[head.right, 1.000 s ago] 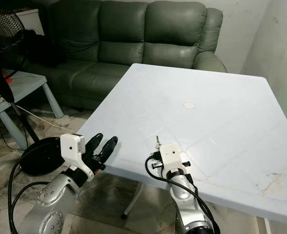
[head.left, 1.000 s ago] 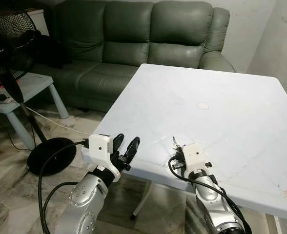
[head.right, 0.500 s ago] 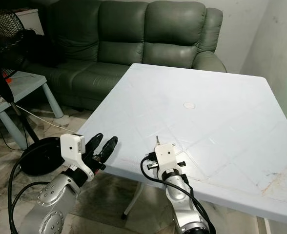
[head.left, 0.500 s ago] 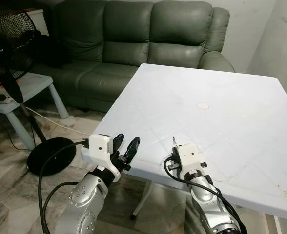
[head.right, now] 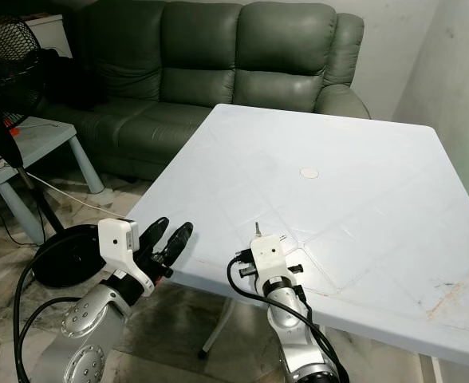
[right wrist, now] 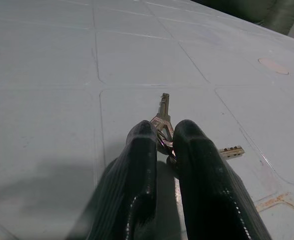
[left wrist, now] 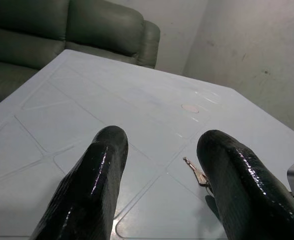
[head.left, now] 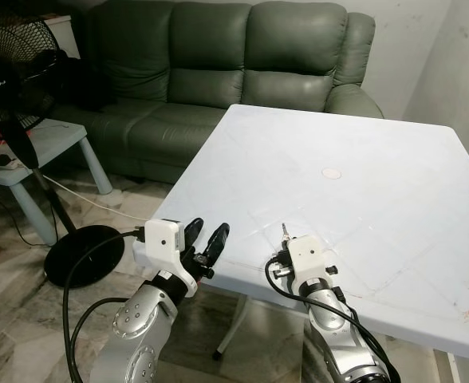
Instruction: Hang keys on a hook
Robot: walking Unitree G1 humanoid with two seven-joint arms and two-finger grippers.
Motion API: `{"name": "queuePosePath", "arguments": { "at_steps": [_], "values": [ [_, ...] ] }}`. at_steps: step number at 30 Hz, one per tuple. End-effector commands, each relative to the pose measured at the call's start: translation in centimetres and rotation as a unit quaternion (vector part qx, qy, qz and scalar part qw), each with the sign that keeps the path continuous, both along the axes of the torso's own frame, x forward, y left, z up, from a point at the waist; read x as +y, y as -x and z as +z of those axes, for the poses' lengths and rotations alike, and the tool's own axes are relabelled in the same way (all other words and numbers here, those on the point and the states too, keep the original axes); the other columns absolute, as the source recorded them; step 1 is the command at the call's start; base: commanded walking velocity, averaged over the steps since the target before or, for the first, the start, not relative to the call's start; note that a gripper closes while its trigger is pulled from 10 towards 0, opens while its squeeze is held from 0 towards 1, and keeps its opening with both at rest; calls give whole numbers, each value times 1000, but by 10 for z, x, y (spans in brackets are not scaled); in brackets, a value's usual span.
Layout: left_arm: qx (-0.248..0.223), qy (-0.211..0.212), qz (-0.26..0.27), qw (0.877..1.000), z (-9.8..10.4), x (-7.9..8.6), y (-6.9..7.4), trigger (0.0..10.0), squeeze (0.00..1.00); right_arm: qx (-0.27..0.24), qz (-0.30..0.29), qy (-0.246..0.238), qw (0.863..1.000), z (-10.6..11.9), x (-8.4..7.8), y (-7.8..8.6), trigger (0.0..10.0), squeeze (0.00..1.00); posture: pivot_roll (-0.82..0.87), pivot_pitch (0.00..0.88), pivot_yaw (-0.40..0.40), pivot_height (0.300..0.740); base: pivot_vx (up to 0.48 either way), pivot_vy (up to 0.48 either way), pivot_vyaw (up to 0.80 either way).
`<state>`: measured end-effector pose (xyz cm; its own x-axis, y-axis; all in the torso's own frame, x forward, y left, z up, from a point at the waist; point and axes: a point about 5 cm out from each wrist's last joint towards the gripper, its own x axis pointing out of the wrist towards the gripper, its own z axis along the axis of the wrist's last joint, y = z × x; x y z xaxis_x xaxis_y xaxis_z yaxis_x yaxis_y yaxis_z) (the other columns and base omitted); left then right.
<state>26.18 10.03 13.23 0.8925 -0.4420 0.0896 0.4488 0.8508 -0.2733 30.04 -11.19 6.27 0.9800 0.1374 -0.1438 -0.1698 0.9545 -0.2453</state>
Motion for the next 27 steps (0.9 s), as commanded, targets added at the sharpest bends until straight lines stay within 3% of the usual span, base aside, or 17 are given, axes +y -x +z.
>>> {"name": "queuePosePath", "arguments": {
  "at_steps": [1,12,13,14,17,18,27],
  "values": [
    [-9,0,5,1000,6,1,-1,10000,0,23,-1,9,1000,-9,0,3,10000,0,157,6,22,740,0,0,0],
    [-9,3,7,1000,6,2,-1,10000,0,18,-14,11,1000,-8,1,0,10000,0,159,6,20,740,0,0,0],
    [-9,3,7,1000,6,1,-1,10000,0,21,-15,5,1000,-8,1,0,10000,341,159,6,20,740,0,0,0],
    [-9,3,7,1000,6,1,-1,10000,0,23,-18,2,1000,-8,1,0,10000,1000,159,6,20,740,0,0,0],
    [-9,4,8,1000,6,1,0,10000,0,18,-22,15,999,-8,-1,-1,10000,1000,158,7,20,740,0,0,0],
    [-8,4,7,1000,6,1,0,10000,0,21,-20,19,999,-8,-1,-1,10000,0,158,6,20,740,0,0,0],
    [-8,5,8,1000,6,1,0,10000,0,31,-23,25,999,-12,-2,0,10000,0,158,7,20,740,0,0,0]
  ]
}}
